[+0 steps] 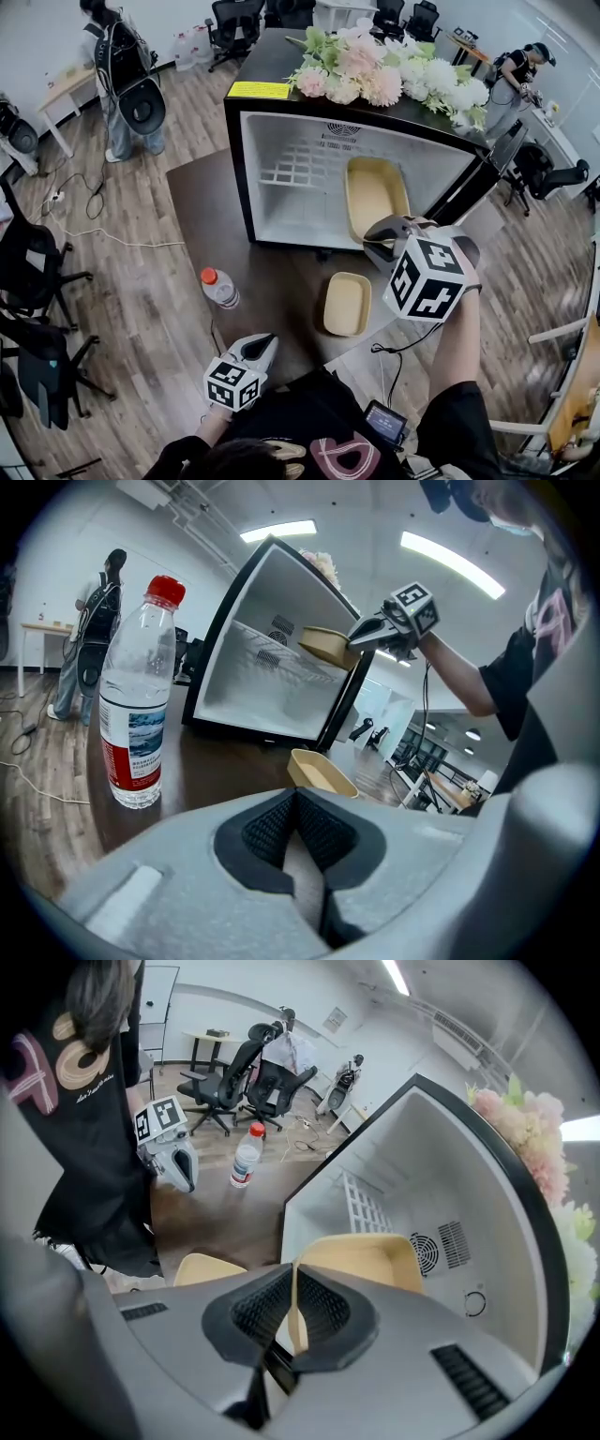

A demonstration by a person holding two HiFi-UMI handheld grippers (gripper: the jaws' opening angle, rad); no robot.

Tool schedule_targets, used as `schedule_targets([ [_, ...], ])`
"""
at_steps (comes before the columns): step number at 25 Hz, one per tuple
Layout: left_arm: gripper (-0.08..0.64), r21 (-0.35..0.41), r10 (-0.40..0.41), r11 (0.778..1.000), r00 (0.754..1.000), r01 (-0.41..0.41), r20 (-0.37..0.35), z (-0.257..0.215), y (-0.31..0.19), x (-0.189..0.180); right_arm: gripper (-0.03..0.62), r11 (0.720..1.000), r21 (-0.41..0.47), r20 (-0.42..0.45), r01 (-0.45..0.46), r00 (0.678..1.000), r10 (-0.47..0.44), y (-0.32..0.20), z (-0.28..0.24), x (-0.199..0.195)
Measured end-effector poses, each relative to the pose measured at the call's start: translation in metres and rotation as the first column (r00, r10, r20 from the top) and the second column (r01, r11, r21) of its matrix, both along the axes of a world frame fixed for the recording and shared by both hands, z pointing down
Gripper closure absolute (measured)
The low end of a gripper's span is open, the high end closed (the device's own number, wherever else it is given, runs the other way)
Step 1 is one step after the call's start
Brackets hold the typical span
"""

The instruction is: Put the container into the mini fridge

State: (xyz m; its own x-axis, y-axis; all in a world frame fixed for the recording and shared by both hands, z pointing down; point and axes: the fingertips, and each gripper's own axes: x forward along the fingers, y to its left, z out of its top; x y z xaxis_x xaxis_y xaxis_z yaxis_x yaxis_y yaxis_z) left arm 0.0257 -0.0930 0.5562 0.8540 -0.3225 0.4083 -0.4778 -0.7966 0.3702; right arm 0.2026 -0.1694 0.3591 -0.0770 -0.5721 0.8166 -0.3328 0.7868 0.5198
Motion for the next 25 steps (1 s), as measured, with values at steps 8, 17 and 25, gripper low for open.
schedule_targets([
  [8, 0.552, -0.017, 0.002, 1.0, 1.0, -0.001, 0.007, 0.005, -0.005, 0.01, 0.568, 0.999, -0.034, -0.002, -0.024, 1.0, 0.024, -0.024, 0.007, 0.026],
  [17, 0.552, -0.014, -0.037, 0.999, 0.998, 0.037, 0.042, 0.008, -0.024, 0.01, 0.568, 0.999, -0.037, -0.017, -0.039, 0.999, 0.038, -0.055, 0.006, 0.048],
  [25, 0.552, -0.022, -0.088, 0.996, 0.995, 0.089, 0.041, 0.002, -0.043, 0.004, 0.568, 0.996, -0.066, -0.001, -0.059, 0.998, 0.059, -0.075, 0.009, 0.058],
])
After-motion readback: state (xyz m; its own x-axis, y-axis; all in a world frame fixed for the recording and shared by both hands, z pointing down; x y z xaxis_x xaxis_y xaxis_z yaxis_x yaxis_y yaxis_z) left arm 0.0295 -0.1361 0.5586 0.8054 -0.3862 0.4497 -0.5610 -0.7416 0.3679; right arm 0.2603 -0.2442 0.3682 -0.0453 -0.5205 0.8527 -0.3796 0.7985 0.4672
